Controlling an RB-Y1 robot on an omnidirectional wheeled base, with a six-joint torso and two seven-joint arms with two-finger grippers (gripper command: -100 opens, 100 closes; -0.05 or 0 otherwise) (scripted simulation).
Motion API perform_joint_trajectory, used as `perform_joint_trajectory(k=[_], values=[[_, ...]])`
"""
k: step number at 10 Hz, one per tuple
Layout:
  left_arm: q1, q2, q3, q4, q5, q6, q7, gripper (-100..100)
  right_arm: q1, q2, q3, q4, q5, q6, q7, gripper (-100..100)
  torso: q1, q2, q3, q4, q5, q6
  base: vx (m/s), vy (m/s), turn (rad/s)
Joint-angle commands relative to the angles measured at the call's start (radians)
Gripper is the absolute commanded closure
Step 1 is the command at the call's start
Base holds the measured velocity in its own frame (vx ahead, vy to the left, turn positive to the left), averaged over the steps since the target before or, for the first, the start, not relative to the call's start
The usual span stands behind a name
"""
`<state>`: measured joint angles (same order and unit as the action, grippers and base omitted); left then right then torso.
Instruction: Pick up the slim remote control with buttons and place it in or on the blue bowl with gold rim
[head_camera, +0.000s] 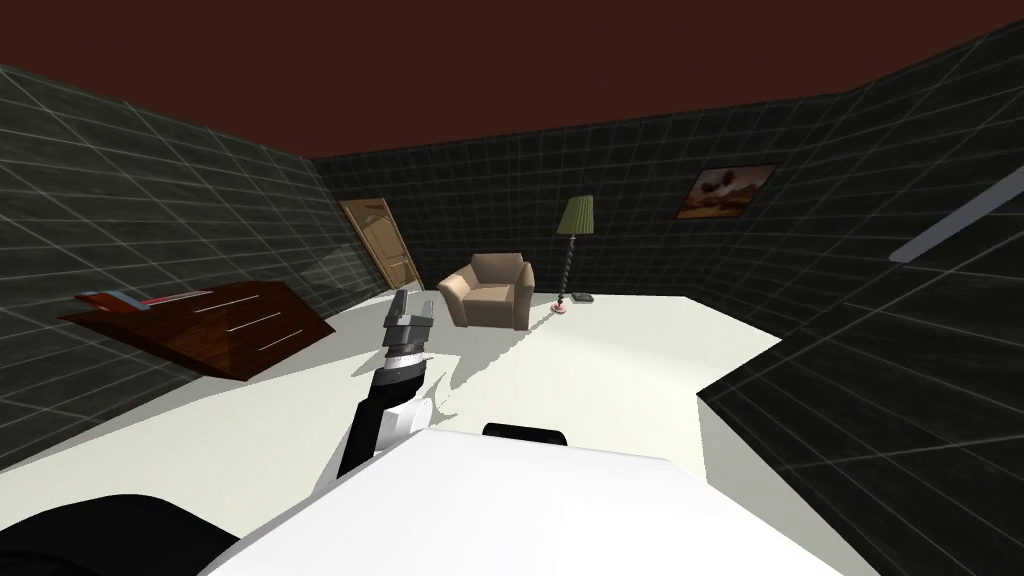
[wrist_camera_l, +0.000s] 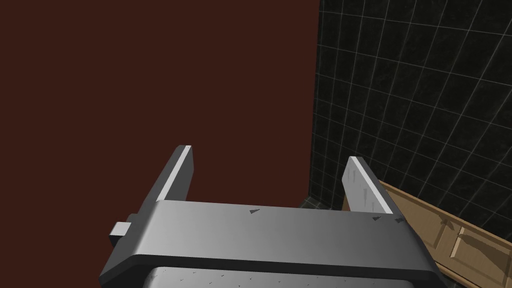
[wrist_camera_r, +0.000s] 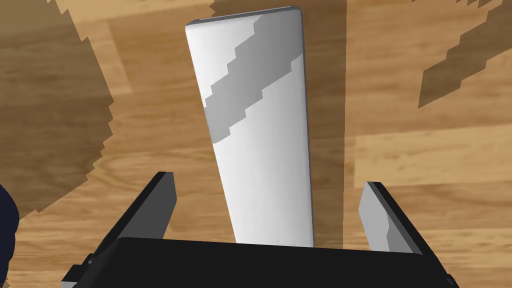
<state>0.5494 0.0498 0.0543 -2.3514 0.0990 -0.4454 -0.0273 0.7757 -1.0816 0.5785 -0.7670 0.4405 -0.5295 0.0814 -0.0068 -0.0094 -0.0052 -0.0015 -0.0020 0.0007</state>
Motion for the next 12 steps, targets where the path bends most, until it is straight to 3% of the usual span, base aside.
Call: perform_joint_trajectory(k=[1,2,3,5,6,7,11,12], values=[[0.000,0.000,0.000,0.000,0.000,0.000,0.000,0,0.000,0.000,0.000,0.000,0.000,0.000,0.000,-100,0.000,0.000,0.000,0.000,0.000,0.000,0.032,-0.051,0.054],[0.000,0.000,0.000,0.000,0.000,0.000,0.000,0,-0.003,0.001,0.002,0.003,0.001,-0.003,0.001,0,0.004,0.003,0.001,0.000,0.001,0.001,0.007,-0.011,-0.004],[0.000,0.000,0.000,0.000,0.000,0.000,0.000,0,-0.018,0.032,0.005,0.016,0.006,0.013,0.008,-100,0.007,0.005,0.003,0.001,0.002,0.001,-0.010,-0.025,0.044],[0.000,0.000,0.000,0.000,0.000,0.000,0.000,0,-0.033,0.064,0.009,0.030,0.011,0.029,0.015,-100,0.006,0.007,0.004,0.002,0.001,0.001,-0.028,-0.050,0.041],[0.000,0.000,0.000,0.000,0.000,0.000,0.000,0,-0.035,0.054,0.010,0.035,0.010,0.019,0.010,-100,0.005,0.008,0.005,0.002,0.001,0.001,-0.012,-0.025,0.011],[0.000,0.000,0.000,0.000,0.000,0.000,0.000,0,-0.036,0.056,0.010,0.037,0.011,0.019,0.011,100,0.007,0.007,0.004,0.002,0.002,0.002,0.000,0.000,0.000],[0.000,0.000,0.000,0.000,0.000,0.000,0.000,0,-0.036,0.056,0.011,0.036,0.011,0.017,0.012,100,0.006,0.007,0.004,0.002,0.002,0.002,0.000,0.000,0.000],[0.000,0.000,0.000,0.000,0.000,0.000,0.000,0,-0.036,0.057,0.011,0.036,0.011,0.017,0.011,0,0.006,0.007,0.004,0.002,0.002,0.002,0.000,0.000,0.000]])
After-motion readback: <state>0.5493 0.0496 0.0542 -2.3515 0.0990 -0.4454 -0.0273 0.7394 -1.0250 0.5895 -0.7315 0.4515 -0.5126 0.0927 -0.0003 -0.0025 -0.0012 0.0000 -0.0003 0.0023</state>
